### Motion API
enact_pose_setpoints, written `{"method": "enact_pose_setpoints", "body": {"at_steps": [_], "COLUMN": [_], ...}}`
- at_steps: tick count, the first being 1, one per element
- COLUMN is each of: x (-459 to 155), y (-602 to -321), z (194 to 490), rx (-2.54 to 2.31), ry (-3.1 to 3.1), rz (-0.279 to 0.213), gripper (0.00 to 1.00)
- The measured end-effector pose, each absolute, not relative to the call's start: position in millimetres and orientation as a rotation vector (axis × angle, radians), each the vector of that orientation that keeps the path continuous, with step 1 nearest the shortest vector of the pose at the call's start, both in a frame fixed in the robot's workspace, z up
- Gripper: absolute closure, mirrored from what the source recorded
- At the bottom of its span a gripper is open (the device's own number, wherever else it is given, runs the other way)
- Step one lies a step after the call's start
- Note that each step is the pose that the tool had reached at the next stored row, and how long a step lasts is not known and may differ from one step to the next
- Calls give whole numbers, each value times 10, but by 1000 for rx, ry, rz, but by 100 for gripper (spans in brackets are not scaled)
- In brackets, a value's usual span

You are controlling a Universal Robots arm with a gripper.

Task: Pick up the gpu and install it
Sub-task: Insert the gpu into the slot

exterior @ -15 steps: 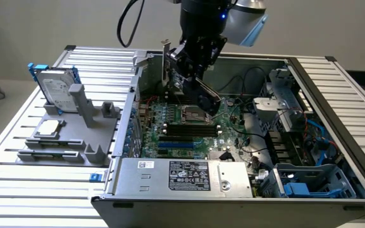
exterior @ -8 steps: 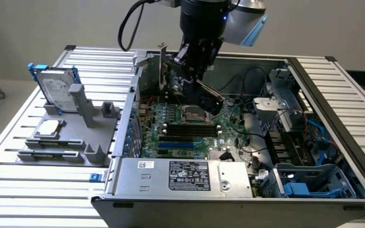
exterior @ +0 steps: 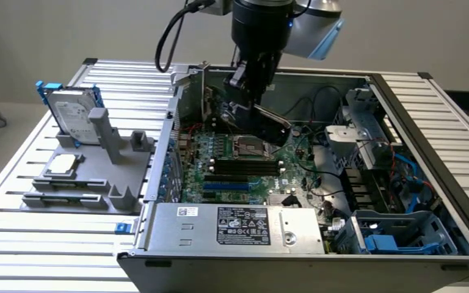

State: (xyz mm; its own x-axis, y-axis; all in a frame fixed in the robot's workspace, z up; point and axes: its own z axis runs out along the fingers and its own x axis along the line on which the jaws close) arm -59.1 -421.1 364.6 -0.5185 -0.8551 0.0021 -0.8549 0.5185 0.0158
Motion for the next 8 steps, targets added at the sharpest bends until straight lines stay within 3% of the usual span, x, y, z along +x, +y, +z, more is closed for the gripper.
{"method": "enact_pose_setpoints", "body": {"at_steps": [8], "x": [-591], "y": [-4211], "z": [3609], "rx": [1737], "ry": [-2616], "rz": [-11], "gripper": [74]}}
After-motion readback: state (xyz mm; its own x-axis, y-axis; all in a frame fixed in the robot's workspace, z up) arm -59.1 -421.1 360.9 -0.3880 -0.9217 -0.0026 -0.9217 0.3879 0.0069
